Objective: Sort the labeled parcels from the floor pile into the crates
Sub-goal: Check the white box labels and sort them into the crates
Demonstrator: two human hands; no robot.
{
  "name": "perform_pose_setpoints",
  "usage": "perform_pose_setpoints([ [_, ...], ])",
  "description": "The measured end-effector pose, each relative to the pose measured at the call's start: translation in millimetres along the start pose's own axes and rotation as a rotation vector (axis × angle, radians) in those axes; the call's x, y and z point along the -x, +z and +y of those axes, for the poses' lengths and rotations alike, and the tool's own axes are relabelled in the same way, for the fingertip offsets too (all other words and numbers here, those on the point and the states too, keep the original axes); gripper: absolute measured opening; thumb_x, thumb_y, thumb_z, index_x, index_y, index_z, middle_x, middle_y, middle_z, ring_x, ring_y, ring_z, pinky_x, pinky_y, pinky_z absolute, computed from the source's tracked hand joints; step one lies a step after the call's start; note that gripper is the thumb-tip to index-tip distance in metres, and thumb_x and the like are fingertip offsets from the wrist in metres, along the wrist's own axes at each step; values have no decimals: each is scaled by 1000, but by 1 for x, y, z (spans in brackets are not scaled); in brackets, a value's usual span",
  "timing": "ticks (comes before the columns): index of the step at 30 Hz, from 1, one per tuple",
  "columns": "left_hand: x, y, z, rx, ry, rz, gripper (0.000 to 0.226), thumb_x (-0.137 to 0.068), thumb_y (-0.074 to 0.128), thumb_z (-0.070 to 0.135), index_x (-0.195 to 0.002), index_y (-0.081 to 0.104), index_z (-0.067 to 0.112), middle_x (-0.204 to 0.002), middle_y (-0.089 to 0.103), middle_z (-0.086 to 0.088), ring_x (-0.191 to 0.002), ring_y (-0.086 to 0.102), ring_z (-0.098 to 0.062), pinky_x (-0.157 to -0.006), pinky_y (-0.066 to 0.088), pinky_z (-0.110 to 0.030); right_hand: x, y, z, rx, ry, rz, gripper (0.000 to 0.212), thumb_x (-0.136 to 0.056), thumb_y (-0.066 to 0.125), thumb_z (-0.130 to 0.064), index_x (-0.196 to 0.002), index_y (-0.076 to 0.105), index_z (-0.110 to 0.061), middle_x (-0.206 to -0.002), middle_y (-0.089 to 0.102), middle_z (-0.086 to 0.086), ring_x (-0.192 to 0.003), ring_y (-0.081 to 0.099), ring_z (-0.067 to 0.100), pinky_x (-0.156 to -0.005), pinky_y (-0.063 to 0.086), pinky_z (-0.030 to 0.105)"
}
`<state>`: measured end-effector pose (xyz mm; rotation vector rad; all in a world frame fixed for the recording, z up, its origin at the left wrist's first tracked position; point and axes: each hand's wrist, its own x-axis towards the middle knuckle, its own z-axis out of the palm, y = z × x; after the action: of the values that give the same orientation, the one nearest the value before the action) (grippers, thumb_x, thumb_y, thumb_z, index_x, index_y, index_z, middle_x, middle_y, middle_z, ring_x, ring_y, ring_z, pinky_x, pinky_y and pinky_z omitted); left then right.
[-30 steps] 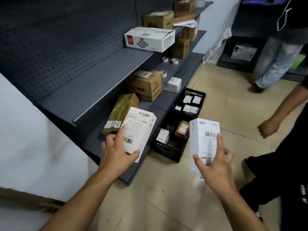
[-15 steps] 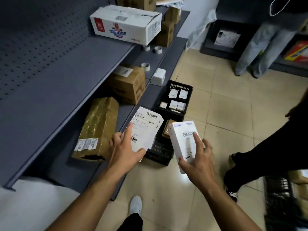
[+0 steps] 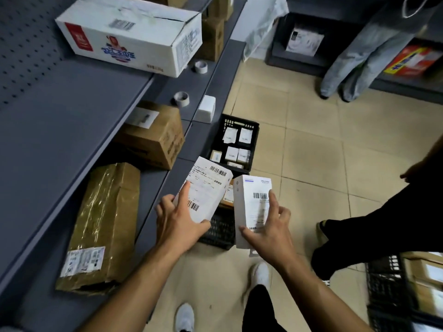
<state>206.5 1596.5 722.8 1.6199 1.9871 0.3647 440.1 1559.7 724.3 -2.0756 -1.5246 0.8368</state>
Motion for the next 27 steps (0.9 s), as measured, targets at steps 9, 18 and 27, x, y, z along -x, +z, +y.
perform_pose_setpoints([
  [9, -44, 63, 18, -9, -297, 5, 112, -75, 74, 51, -158, -1, 48, -136, 33, -5, -129, 39, -32, -105, 37, -40, -107, 30, 92, -129, -90, -179, 117, -75, 86, -39, -161, 7, -39, -158, 15, -1, -137, 34, 20, -106, 46, 36],
  [18, -90, 189, -56, -44, -373, 79, 114, -70, 85, 39, -160, 15, 41, -133, 48, -12, -120, 45, -34, -95, 45, -44, -187, 127, 200, -156, 4, -285, 121, -78, 86, -32, -163, 0, -33, -150, 31, 0, -120, 25, -11, -99, 44, 32],
  [27, -184, 335, -194, 101, -309, 138, 110, -66, 89, 33, -151, 21, 49, -142, 34, -4, -127, 44, -29, -94, 55, -44, -252, 327, 292, -216, 111, -326, 126, -75, 88, -37, -159, -5, -47, -143, 26, -7, -132, 41, 20, -90, 61, 51],
])
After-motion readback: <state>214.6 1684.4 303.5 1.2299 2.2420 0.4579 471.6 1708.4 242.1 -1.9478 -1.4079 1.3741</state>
